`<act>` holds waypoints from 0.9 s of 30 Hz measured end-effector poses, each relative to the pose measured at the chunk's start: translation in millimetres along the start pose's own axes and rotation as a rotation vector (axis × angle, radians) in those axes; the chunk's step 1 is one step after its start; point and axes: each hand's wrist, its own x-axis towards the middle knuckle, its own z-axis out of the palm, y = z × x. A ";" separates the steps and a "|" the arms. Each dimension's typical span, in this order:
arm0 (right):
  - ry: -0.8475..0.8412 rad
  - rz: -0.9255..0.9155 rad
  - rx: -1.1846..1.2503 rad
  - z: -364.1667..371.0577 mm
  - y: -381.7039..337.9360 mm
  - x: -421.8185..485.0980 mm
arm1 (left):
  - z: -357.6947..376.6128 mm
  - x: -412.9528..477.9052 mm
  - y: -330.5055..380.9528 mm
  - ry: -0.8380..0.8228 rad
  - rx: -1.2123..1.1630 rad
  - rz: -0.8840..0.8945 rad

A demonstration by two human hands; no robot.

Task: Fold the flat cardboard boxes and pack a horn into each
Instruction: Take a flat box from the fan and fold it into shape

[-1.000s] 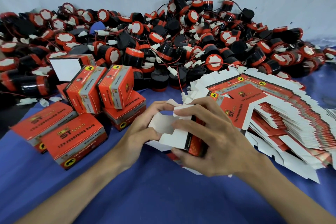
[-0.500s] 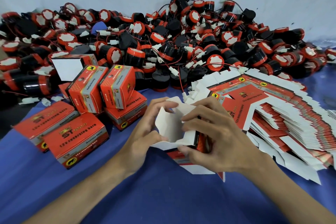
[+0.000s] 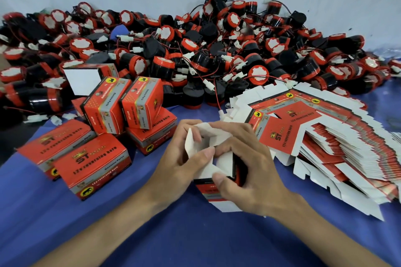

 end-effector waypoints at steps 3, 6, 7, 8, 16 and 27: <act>0.013 -0.004 0.008 0.9 1.0 0.1 | 2.2 -0.9 -2.1 0.006 0.026 0.038; -0.006 0.043 0.110 -0.3 0.9 -0.1 | 3.2 -1.6 -5.7 0.076 0.051 0.068; -0.012 0.044 0.118 -0.4 1.3 0.0 | 3.9 -1.3 -5.9 0.105 0.080 0.083; -0.012 0.033 0.104 -0.1 2.1 -0.1 | 4.1 -0.8 -6.6 0.126 0.110 0.106; 0.051 -0.087 0.004 2.9 5.7 2.2 | 3.6 0.0 -1.1 0.173 0.164 0.188; 0.102 -0.055 0.124 4.4 15.3 -2.9 | 6.3 -14.7 9.5 -0.115 0.166 -0.015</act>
